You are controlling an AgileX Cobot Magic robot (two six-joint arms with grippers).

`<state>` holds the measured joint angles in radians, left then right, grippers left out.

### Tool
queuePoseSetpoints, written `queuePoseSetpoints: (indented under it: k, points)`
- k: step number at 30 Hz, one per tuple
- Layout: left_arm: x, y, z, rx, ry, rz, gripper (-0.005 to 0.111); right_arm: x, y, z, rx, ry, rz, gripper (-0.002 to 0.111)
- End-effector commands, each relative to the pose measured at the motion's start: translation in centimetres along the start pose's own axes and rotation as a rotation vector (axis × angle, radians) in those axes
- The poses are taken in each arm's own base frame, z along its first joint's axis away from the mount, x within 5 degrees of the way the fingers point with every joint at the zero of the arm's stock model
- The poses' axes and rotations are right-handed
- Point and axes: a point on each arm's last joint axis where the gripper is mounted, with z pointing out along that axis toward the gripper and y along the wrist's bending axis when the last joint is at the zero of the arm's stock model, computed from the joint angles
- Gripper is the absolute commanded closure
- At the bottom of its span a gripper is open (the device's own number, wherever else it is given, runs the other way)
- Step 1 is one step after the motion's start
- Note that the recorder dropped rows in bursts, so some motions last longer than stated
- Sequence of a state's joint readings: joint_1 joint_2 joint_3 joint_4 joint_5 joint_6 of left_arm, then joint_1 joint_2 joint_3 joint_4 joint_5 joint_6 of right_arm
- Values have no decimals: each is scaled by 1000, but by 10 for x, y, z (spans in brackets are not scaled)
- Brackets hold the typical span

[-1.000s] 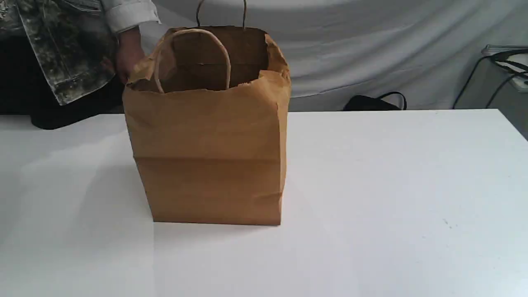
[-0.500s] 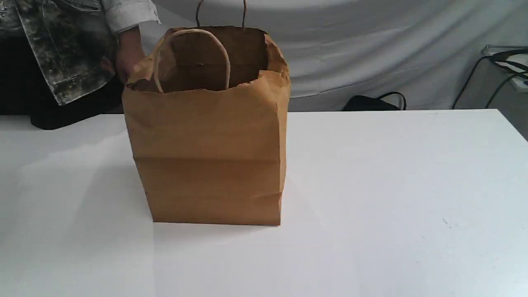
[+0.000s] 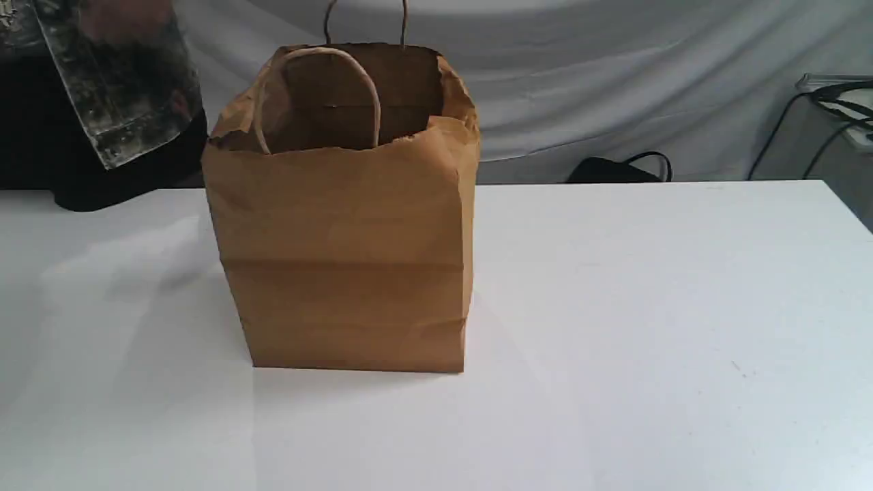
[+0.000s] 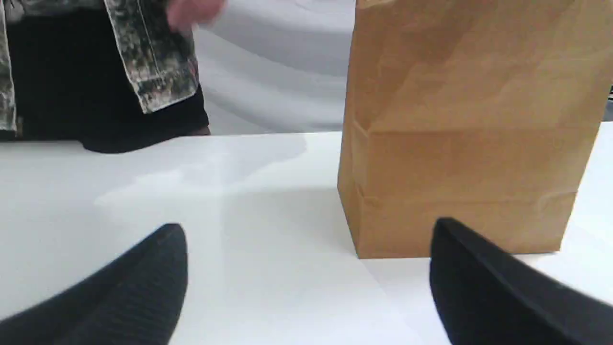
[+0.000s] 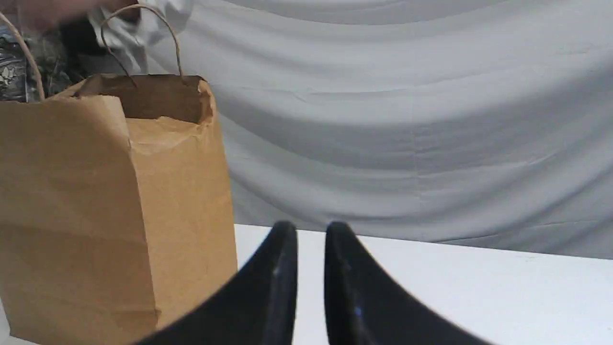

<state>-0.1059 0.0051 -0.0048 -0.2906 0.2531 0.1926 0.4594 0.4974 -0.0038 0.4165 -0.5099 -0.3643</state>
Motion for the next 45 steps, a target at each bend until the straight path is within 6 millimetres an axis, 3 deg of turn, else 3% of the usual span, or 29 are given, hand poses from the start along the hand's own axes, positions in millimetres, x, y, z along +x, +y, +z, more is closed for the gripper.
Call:
queuePoseSetpoints:
  k: [1,9,19,21,27,32,45]
  points:
    - [3,-2,0,31,18,-36,35,1,0,-1,4,3,8,97]
    - [2,-2,0,37,7,-49,35,1,0,-1,4,3,8,97]
    - [1,7,0,-113,-4,22,38,1,0,-1,4,3,8,97]
    - [-3,8,0,-128,-43,58,48,1,0,-1,4,3,8,97]
    - [-5,10,-1,-155,-55,179,107,1,0,-1,4,3,8,97]
    - [-7,12,-1,-180,-70,291,106,1,0,-1,4,3,8,97]
    - [-2,14,-1,-196,-7,352,106,1,0,-1,4,3,8,97]
